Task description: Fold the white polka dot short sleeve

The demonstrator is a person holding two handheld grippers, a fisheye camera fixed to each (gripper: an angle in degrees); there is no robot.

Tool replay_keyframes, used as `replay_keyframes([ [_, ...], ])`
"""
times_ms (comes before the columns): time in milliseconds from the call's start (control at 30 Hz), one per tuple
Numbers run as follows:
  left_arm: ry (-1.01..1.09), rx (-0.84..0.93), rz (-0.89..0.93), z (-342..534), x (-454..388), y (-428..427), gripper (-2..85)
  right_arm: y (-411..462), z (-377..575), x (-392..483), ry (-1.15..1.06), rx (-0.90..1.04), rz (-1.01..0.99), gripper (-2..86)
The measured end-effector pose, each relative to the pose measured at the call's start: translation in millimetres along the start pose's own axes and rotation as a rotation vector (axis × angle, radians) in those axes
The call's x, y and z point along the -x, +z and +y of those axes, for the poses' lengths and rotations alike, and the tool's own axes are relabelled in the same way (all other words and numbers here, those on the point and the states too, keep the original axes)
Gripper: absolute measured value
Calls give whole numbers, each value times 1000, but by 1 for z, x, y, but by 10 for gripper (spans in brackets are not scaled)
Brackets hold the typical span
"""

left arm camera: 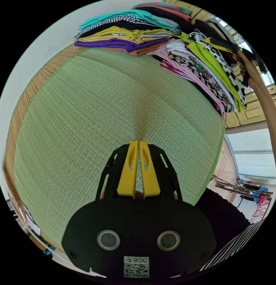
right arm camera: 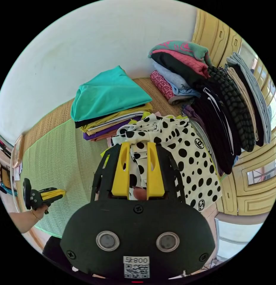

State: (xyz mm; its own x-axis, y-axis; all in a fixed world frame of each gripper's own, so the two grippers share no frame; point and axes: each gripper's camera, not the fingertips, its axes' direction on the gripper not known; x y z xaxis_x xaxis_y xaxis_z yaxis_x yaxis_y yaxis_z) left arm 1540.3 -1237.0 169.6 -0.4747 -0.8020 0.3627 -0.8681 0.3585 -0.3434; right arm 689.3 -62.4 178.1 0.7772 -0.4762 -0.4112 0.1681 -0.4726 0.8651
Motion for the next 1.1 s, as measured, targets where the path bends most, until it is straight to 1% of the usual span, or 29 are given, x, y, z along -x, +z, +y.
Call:
replay_keyframes([
  [133,-34,-43,24,32,10,15,1,9,16,-4,33,26,31,53],
  [233,-70,-67,72,56,24,26,1,0,36,-11,70,-9,3,34],
  [300,-81,-103,141,73,33,31,1,-20,60,-17,92,-77,-77,27],
  [433,-95,-236,249,121,54,33,1,-55,102,-18,77,-179,-223,22],
  [600,-80,-402,387,180,81,31,2,-108,177,-3,-22,-321,-511,17],
  [667,-56,-487,450,215,94,28,2,-118,202,4,-62,-333,-581,17],
  [800,-18,-584,517,280,110,22,3,-145,268,13,-133,-370,-766,16],
  [867,-29,-637,573,332,120,21,6,-160,296,11,-154,-379,-854,16],
  [900,-32,-650,588,346,122,20,6,-173,315,9,-171,-380,-894,16],
  [967,-53,-678,632,400,128,21,14,-194,339,7,-204,-369,-931,16],
  [1100,-110,-690,701,478,135,37,33,-226,390,3,-298,-282,-1032,14],
])
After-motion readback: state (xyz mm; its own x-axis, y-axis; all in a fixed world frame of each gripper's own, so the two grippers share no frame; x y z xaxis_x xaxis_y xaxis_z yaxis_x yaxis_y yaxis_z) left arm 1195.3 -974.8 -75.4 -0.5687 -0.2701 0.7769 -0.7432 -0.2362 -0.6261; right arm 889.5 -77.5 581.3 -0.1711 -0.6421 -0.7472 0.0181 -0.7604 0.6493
